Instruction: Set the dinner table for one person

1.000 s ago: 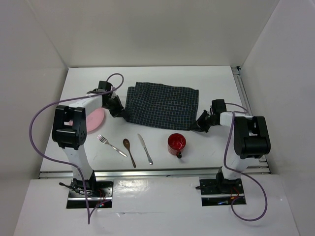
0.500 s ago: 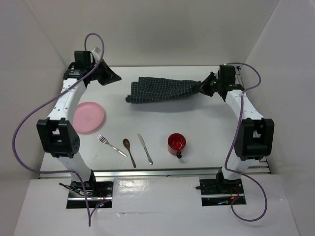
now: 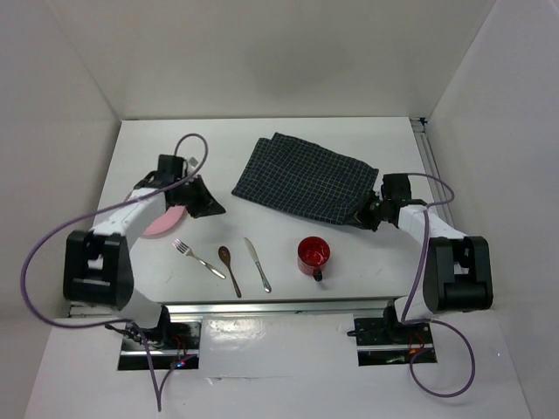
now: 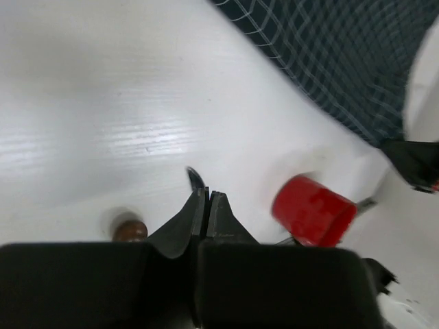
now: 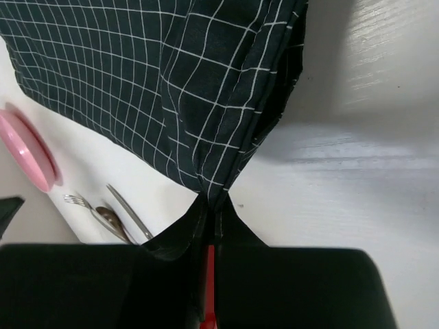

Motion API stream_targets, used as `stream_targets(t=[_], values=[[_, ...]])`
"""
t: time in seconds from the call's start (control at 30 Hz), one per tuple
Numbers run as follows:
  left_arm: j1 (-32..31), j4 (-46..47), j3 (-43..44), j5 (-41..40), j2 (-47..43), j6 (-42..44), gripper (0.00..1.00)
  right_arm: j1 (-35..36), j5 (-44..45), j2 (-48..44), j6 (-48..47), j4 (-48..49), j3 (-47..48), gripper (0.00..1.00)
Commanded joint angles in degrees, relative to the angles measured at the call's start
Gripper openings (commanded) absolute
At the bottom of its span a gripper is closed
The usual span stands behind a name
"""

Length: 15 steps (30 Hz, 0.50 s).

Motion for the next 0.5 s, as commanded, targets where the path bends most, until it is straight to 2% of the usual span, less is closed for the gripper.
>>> stream_targets(t=[0.0, 0.03, 0.07, 0.17, 0.47], values=[[-5.44, -5.25, 11.12, -8.33, 9.86, 2.34, 0.15, -0.38, 1.66, -1.42, -2.5, 1.66, -0.15, 0.0], [-5.46, -5.27, 13.23, -8.37, 9.9, 2.34, 0.21, -0.38, 1.67, -1.42, -2.51, 1.66, -0.15, 0.0], [-6.15, -7.45, 17.25, -11.94, 14.08, 1.65, 0.28, -0.38, 1.67, -1.42, -3.03, 1.05, -0.15, 0.0], [-6.16, -8.17, 23.59, -14.96, 21.47, 0.15, 0.45, -0.38, 1.67, -2.03, -3.04, 0.43, -0.15, 0.0], [-7.21, -12.91, 38.46, -17.34, 37.57, -1.87, 0.51, -0.38, 1.05, -2.22, -3.56, -0.63, 0.38, 0.0]])
